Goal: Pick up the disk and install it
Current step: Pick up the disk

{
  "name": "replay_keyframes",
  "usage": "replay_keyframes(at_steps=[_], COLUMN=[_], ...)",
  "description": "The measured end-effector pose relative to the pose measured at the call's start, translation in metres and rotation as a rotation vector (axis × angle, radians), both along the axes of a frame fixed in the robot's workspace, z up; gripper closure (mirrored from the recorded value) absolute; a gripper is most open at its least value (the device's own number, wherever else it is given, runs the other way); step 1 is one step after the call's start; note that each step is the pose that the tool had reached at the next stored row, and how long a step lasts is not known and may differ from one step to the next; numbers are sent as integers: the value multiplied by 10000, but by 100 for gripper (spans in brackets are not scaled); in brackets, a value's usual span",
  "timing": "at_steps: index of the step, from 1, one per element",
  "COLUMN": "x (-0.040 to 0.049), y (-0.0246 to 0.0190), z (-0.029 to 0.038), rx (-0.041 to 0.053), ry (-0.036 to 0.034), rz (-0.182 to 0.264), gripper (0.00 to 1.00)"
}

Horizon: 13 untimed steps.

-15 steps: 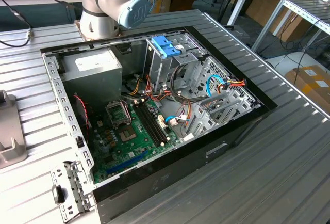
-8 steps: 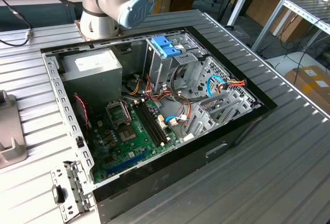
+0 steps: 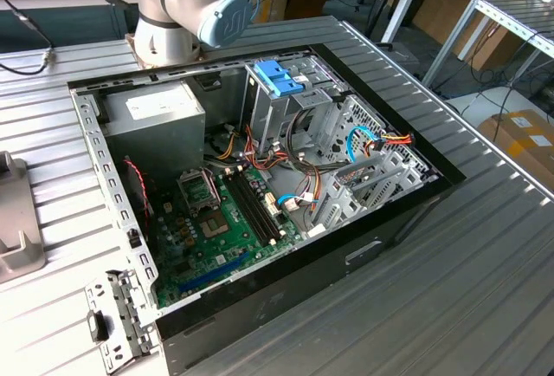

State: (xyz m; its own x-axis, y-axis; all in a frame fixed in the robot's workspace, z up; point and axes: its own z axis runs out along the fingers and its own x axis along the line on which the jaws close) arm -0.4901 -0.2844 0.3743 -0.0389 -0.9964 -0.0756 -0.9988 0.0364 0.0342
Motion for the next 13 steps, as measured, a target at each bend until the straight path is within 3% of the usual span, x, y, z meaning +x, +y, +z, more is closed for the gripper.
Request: replay_keyframes(at_steps=[13], x=[0], y=[0], z=[165], rx=[34], ry=[0], rz=[0], gripper=[63])
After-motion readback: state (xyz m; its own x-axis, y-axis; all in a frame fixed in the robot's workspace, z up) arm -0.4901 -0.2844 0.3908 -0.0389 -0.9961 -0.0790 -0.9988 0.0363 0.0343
